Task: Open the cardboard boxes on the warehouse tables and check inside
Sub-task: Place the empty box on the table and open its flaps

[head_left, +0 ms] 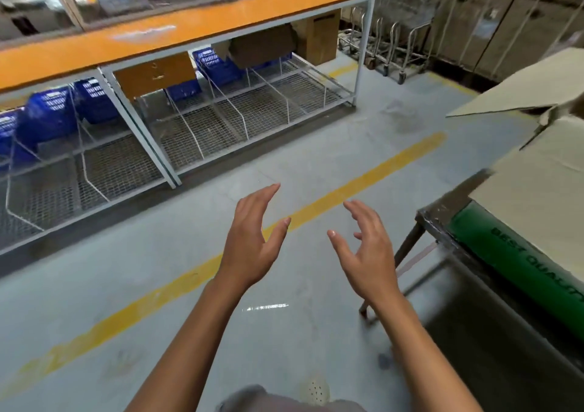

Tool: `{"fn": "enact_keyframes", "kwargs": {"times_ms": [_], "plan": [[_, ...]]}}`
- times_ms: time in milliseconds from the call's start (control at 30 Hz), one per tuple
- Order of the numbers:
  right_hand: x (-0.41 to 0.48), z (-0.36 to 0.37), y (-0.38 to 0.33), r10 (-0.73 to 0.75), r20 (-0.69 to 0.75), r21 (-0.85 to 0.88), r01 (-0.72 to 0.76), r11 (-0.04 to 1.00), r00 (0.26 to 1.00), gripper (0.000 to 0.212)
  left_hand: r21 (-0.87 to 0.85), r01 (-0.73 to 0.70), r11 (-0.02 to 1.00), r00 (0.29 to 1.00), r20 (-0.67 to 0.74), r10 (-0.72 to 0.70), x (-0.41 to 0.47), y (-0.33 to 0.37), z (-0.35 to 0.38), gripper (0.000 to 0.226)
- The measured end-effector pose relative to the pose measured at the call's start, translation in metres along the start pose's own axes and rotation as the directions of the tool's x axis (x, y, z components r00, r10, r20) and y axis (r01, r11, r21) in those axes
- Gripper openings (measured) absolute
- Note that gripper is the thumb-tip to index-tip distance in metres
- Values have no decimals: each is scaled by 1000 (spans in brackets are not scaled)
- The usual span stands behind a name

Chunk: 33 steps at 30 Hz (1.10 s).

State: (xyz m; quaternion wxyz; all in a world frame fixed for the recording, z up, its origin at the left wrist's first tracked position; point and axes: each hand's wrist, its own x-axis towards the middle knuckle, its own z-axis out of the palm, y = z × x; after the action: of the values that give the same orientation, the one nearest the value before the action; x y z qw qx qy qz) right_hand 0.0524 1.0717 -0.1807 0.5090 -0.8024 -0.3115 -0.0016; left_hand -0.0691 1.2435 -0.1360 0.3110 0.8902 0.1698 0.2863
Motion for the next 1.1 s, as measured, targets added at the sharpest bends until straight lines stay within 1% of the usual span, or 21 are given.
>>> {"fn": "enact_keyframes", "kwargs": {"times_ms": [100,267,367,500,633,767,867,1033,1100], "plan": [[45,4,8,-19,-15,-1,19,1000,1000,57,1,-28,1000,1000,-5,28,48,-9,11,50],[141,14,36,19,-105,-6,-19,1000,994,59,-4,-87,996,996,27,87,159,-46,48,51],[204,22,59,30,-176,-13,-33,999,984,58,-39,-133,990,990,50,135,234,-72,75,51],[296,34,90,56,-279,-21,-64,998,959,58,-63,-237,969,966,89,242,346,-112,112,51],[385,36,104,97,-392,-22,-115,993,915,55,-134,-298,945,938,140,316,454,-124,137,52],[459,24,109,128,-487,13,-139,990,864,52,-199,-379,904,896,168,412,554,-120,168,51],[497,7,123,125,-555,-23,-166,986,822,54,-257,-419,871,855,211,474,610,-107,201,52],[551,-24,164,146,-650,-60,-242,968,746,48,-297,-556,776,757,204,620,692,-74,272,51],[566,-43,181,136,-680,-88,-265,960,720,46,-314,-588,746,719,220,659,719,-57,307,53]]}}
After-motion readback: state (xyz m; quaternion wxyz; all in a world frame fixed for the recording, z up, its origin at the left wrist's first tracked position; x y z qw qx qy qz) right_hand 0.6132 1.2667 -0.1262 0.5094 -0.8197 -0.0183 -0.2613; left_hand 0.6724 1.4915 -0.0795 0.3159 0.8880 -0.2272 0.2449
